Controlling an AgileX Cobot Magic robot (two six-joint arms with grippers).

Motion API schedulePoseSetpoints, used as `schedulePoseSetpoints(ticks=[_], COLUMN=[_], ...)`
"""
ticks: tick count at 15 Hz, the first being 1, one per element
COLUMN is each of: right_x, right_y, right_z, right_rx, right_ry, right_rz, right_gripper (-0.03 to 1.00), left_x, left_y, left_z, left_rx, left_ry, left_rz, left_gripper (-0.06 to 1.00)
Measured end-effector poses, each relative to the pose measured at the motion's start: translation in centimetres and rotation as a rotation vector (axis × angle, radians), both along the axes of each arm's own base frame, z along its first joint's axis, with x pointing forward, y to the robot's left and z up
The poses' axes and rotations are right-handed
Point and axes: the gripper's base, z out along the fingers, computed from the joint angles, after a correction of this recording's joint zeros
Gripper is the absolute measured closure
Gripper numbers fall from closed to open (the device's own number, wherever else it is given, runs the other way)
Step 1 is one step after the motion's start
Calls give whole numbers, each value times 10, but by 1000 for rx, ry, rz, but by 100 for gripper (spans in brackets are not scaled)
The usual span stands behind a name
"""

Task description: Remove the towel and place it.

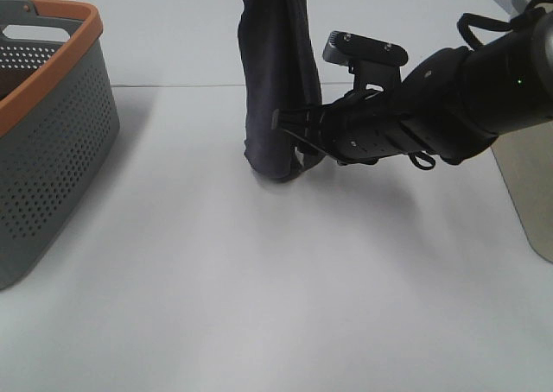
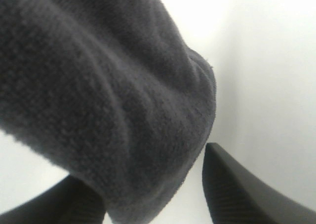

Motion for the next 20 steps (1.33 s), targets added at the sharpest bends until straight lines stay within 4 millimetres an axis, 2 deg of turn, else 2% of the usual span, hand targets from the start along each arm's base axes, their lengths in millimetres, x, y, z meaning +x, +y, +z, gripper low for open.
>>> schedulePoseSetpoints(ticks=[8,13,16,19,20], right_x=[4,5,4,4,3], right_y=[-14,-17,-17,-16,-15], right_z=[0,-4,-9,-10,-10], right_rx=[-76,-174,-187,-205,-235], right_ry=[-73,-77,-63,-63,-62], right_rz=[-119,-81,-73,-48,6], right_gripper=[49,51,67,92,97], left_x=[-1,-2,-2,-2,-2], left_y=[1,0,-1,-1,-1], left_z=[-1,-2,-2,-2,-2], left_rx=[13,-1,-3,-2,-2], left_ry=[18,30,32,33,33], left_rz=[1,-7,-8,-8,-8], left_gripper=[94,94,94,94,94])
